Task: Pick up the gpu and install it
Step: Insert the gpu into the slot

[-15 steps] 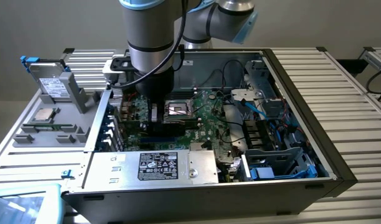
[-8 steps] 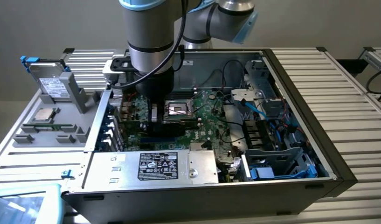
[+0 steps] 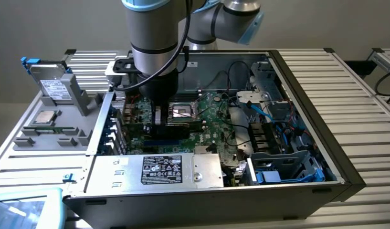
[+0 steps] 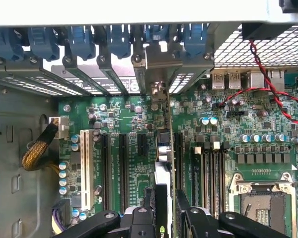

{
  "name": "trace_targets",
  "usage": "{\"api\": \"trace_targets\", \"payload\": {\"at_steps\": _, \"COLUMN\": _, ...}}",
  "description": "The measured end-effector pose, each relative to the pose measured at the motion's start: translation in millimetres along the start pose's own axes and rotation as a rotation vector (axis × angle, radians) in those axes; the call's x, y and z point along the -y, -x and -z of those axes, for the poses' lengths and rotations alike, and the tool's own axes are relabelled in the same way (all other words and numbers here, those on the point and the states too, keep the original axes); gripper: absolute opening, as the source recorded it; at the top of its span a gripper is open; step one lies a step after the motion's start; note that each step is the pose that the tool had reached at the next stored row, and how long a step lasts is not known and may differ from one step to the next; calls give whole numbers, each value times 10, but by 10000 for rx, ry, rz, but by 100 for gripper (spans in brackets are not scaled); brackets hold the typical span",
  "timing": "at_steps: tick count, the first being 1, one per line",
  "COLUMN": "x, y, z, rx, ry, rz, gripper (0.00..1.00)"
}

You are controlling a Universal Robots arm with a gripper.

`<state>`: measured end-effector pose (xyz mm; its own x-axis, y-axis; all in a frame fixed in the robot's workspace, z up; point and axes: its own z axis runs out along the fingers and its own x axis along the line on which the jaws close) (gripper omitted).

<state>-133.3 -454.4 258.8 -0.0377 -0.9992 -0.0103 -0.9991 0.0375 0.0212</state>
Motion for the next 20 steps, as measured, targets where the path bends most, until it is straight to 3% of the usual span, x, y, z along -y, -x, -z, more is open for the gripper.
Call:
{"api": "trace_targets", "payload": {"at_steps": 9, "x": 17, "y": -25, "z": 0, "rx": 14, "ry": 2, "rz": -5, "gripper": 27}}
{"api": "trace_targets", "payload": {"at_steps": 14, "x": 19, "y": -70, "z": 1, "rx": 159, "ry": 14, "rz": -2, "gripper": 27}}
{"api": "trace_targets", "payload": {"at_steps": 20, "x": 21, "y": -78, "z": 1, "rx": 247, "ry": 21, "rz": -99, "gripper": 27}}
